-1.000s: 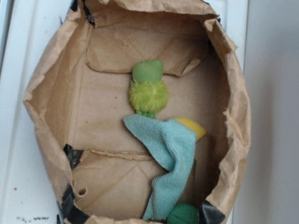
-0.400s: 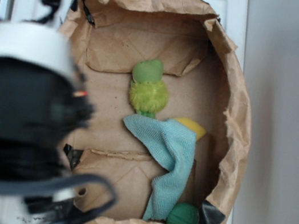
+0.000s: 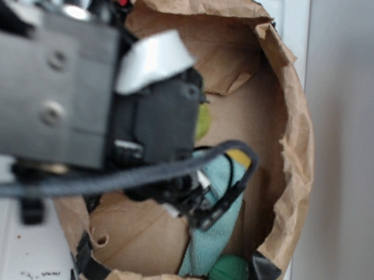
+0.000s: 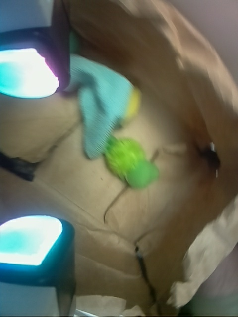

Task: Grab the green animal.

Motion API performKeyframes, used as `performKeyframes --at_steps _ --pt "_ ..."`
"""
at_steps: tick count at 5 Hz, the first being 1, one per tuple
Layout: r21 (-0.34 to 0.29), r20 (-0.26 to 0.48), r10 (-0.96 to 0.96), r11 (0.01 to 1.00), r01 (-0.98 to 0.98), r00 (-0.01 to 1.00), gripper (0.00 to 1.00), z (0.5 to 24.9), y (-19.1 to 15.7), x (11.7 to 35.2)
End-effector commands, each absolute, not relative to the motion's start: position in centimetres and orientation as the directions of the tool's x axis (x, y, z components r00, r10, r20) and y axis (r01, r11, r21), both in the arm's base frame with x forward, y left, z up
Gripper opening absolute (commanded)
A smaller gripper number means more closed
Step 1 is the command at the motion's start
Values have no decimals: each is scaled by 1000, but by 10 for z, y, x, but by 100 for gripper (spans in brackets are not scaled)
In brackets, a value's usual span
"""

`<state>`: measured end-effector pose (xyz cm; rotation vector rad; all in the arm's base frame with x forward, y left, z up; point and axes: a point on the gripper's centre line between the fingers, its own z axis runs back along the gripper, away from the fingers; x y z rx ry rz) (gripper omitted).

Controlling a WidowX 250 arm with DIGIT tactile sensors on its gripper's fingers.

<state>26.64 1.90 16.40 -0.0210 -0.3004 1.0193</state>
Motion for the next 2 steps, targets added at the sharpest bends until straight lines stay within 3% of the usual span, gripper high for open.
performKeyframes --at_steps 1,2 --pt "-169 295 939 235 -957 179 100 146 45 270" --pt "-190 265 948 232 -954 177 100 132 53 274"
